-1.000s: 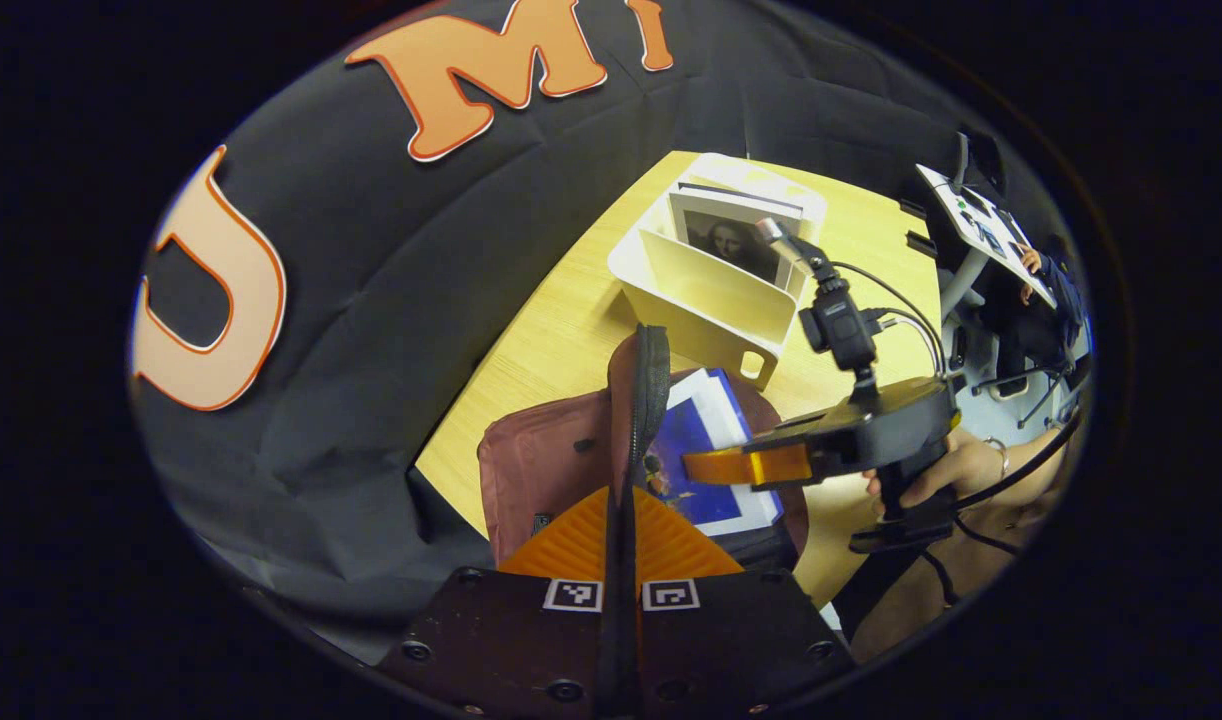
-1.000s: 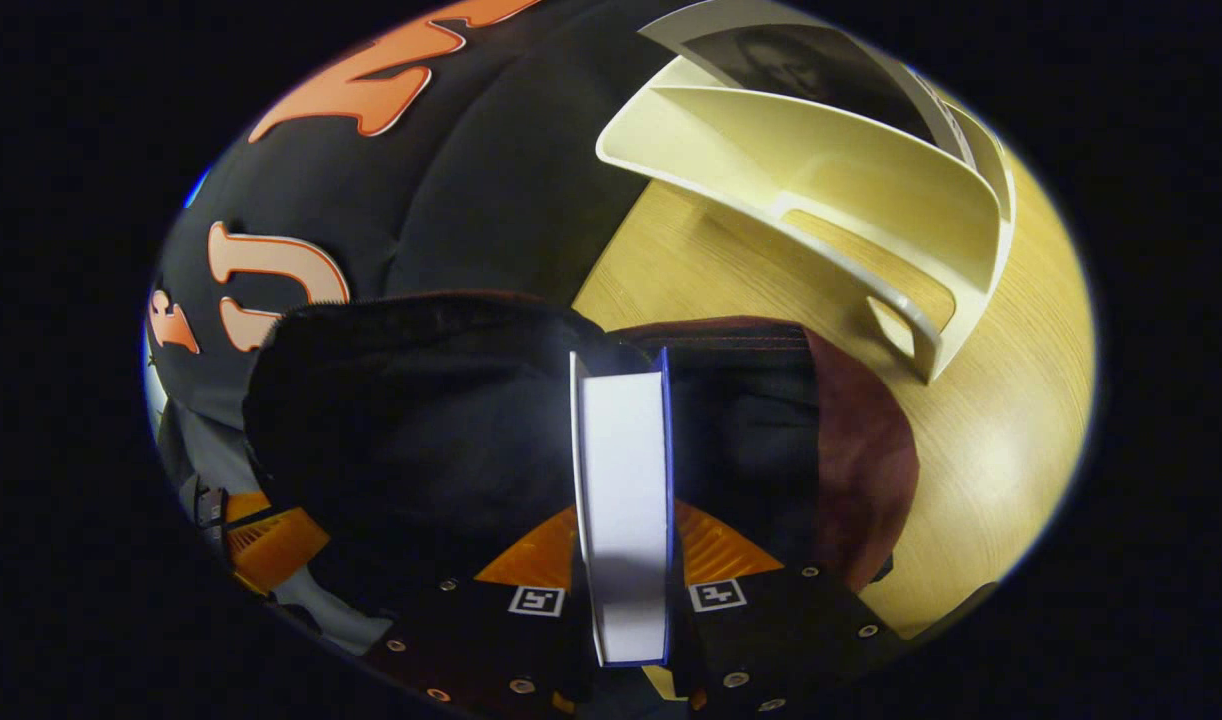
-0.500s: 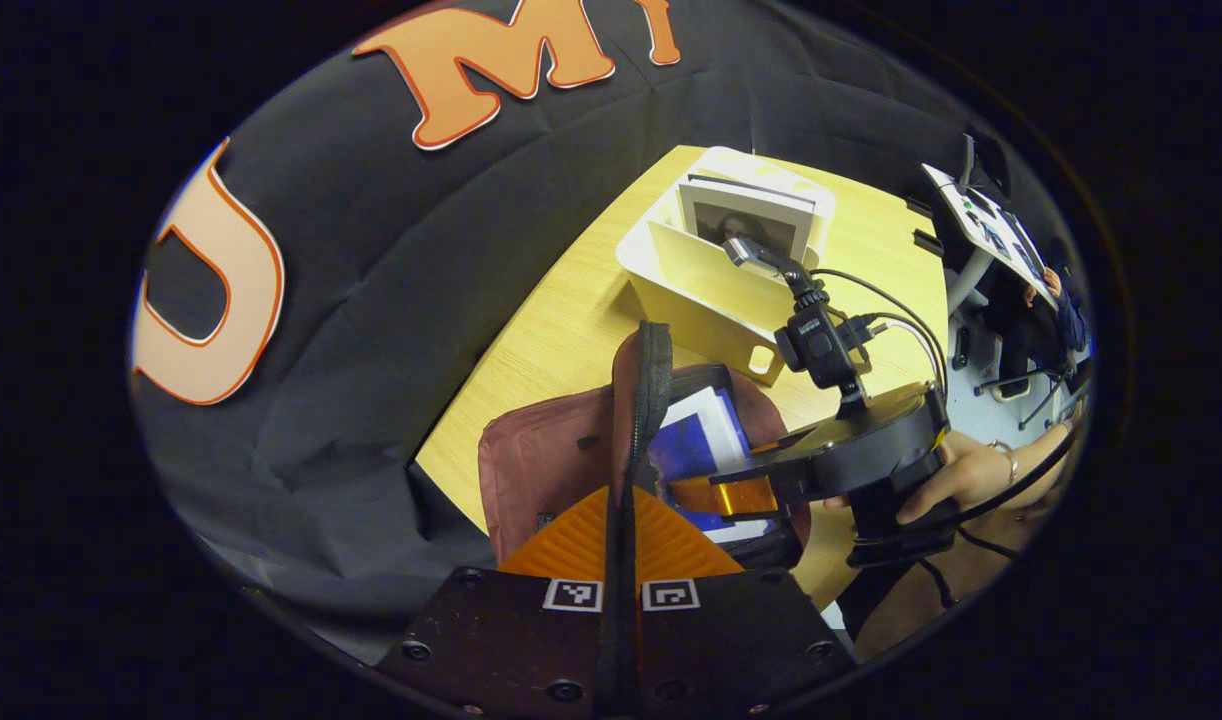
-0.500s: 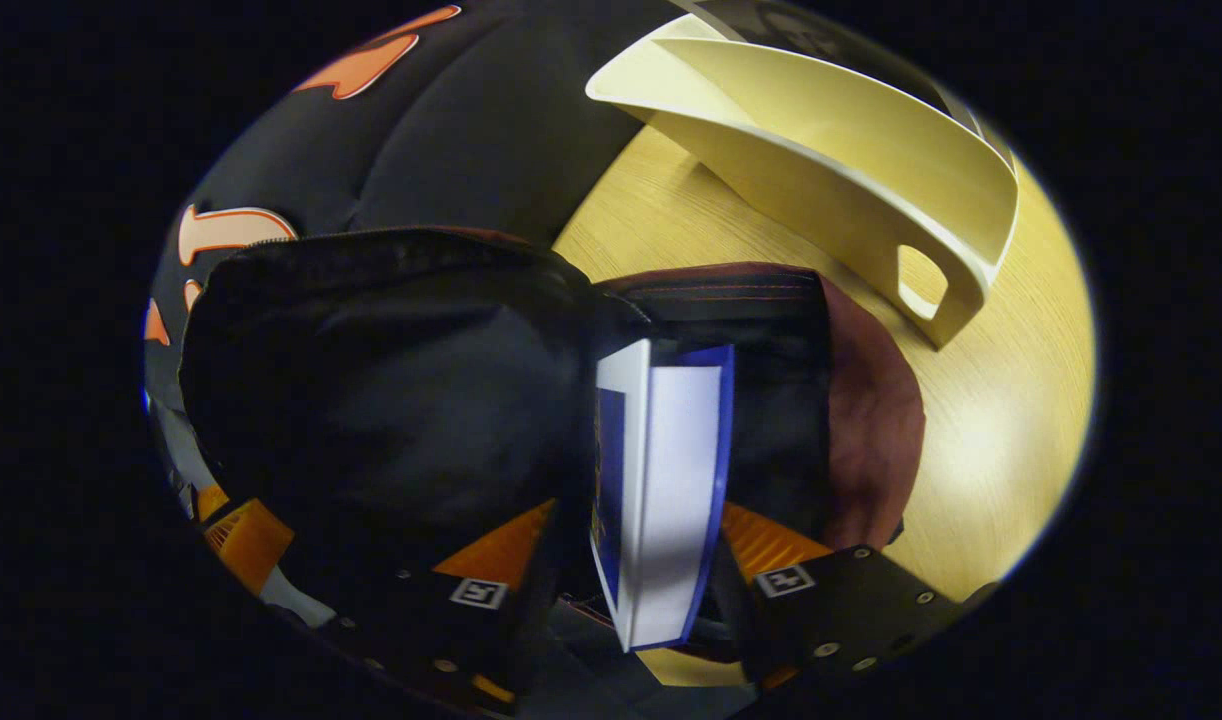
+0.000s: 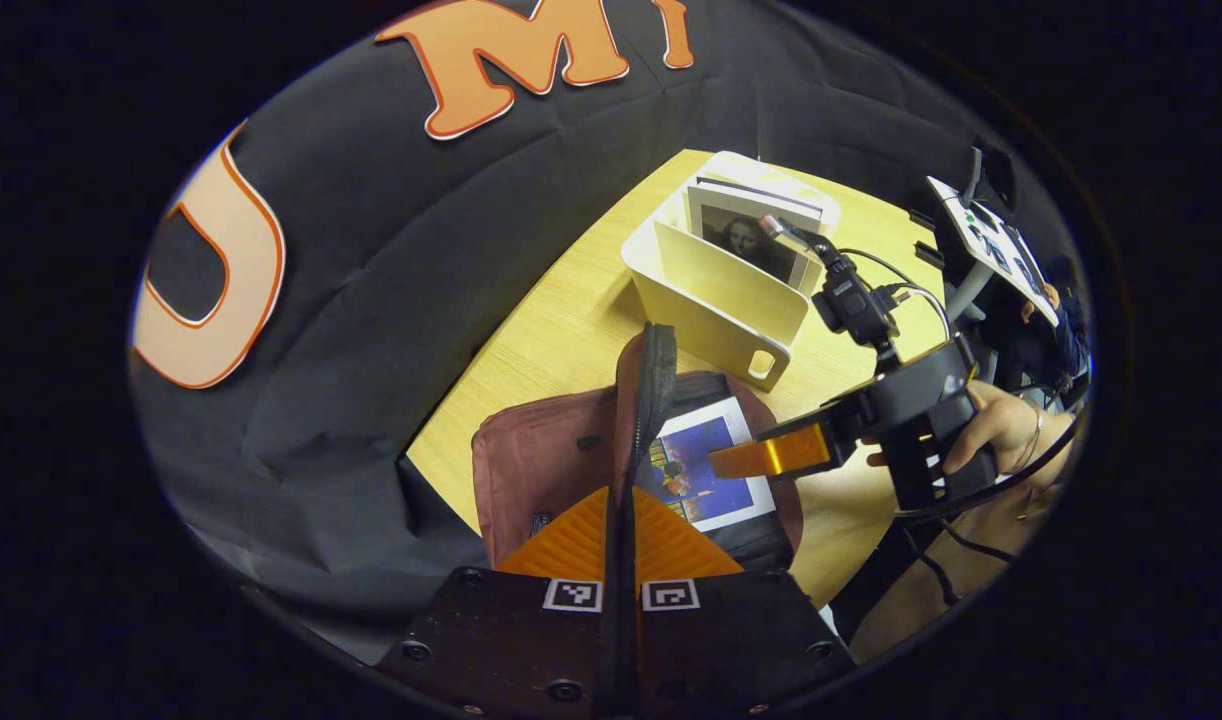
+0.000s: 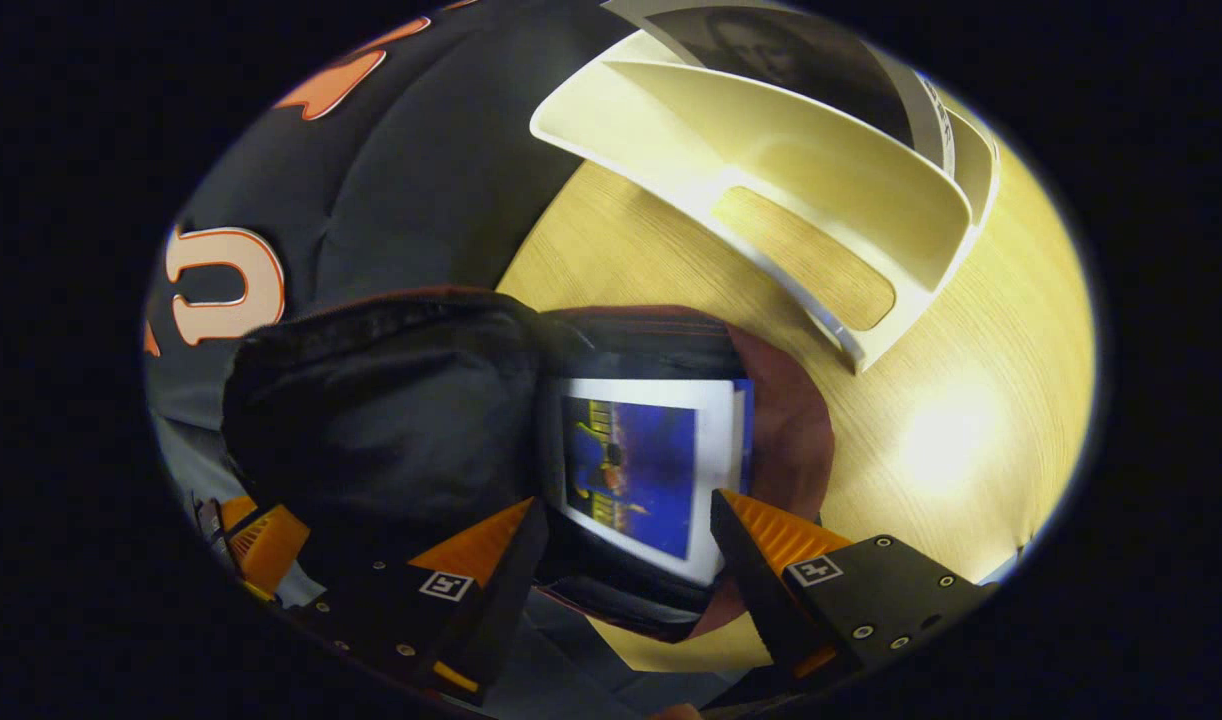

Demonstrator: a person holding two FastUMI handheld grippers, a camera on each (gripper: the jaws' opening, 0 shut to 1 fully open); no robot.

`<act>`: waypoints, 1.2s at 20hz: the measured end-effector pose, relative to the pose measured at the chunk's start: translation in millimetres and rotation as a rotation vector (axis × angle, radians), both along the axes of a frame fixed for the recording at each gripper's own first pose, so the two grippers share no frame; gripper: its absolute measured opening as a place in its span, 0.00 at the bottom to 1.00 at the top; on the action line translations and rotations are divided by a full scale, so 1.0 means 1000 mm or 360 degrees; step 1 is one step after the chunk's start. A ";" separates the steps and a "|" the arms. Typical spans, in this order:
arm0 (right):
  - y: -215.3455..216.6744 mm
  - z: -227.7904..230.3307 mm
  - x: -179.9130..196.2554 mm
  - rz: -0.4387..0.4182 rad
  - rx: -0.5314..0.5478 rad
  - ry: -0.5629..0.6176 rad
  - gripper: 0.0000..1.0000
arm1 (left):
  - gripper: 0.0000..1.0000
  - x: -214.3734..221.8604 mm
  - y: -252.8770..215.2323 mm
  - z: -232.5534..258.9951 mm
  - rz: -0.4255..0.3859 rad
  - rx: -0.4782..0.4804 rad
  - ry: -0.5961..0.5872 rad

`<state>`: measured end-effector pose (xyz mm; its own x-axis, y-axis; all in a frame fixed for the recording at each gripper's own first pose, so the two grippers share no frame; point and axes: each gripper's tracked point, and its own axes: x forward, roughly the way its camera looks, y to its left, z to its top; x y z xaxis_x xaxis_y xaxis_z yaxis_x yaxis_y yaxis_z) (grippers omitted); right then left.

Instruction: Open the schoolbag, grab two books from the bookshelf and put them into the schoolbag.

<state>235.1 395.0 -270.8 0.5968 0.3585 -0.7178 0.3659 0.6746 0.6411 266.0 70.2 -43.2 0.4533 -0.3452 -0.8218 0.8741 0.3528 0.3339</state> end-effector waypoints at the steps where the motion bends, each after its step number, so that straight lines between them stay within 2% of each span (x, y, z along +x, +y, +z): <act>1: -0.007 0.005 -0.009 0.0025 -0.0004 -0.0026 0.98 | 0.01 0.000 0.000 -0.001 -0.0001 -0.0004 0.0001; 6: -0.037 0.031 -0.044 0.0148 -0.0112 -0.0122 0.98 | 0.00 -0.003 -0.003 -0.006 -0.0020 -0.0012 0.0015; 11: -0.121 0.065 -0.085 0.0257 -0.0531 -0.0159 0.97 | 0.00 -0.008 -0.008 -0.012 -0.0031 -0.0040 0.0036; 15: -0.177 0.116 -0.096 0.0373 -0.0838 -0.0165 0.97 | 0.00 -0.013 -0.011 -0.019 -0.0044 -0.0039 0.0050; 17: -0.202 0.144 -0.088 0.0433 -0.1000 -0.0151 0.98 | 0.00 -0.016 -0.013 -0.022 -0.0048 -0.0041 0.0053; 21: -0.209 0.193 -0.046 0.0572 -0.1132 -0.0151 0.98 | 0.00 -0.017 -0.013 -0.023 -0.0040 -0.0048 0.0049; 24: -0.213 0.210 0.001 0.0610 -0.1170 -0.0115 0.98 | 0.00 -0.016 -0.014 -0.026 -0.0021 -0.0058 0.0066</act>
